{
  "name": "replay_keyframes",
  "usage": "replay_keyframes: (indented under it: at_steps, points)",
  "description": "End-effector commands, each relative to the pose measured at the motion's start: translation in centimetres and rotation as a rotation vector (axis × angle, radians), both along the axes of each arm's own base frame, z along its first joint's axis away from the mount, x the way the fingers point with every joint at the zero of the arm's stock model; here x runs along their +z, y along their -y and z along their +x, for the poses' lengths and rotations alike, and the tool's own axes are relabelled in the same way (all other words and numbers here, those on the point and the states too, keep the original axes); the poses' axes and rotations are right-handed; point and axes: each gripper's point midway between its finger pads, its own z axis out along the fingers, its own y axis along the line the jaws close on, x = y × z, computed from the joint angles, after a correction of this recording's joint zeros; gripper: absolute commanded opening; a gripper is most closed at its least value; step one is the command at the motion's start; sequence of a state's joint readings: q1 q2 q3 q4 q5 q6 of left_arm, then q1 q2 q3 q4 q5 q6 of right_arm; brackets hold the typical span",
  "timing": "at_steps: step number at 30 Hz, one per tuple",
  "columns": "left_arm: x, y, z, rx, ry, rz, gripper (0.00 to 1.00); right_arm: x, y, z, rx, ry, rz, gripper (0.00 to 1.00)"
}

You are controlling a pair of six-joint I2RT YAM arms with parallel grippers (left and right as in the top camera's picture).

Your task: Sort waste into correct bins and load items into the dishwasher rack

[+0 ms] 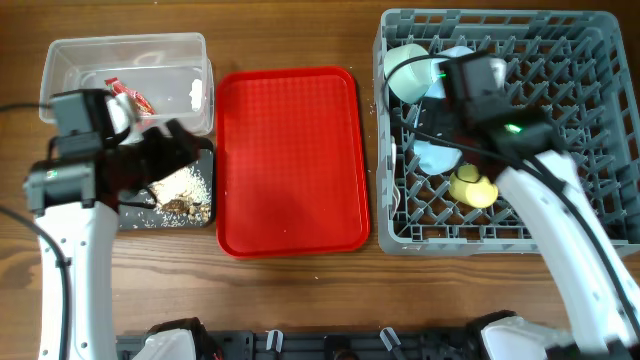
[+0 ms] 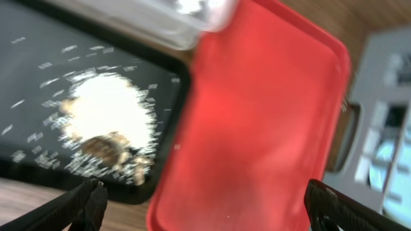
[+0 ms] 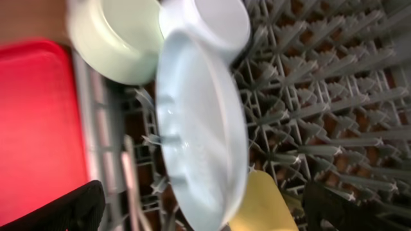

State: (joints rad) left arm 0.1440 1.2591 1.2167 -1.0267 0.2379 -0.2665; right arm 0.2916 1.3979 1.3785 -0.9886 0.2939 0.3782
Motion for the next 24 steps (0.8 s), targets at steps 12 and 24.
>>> replay_keyframes:
  at_steps: [12, 24]
  points:
    - [-1.4, 4.8, -5.6, -0.304, -0.089, 0.118, 1.00, 2.3, -3.1, -6.8, 0.359, 0.023, 0.292, 1.00]
    - [5.0, 6.3, -10.0, -0.354, 0.411, 0.153, 1.00, 2.4, 0.0, -13.9, 0.248, 0.303, 0.274, 1.00]
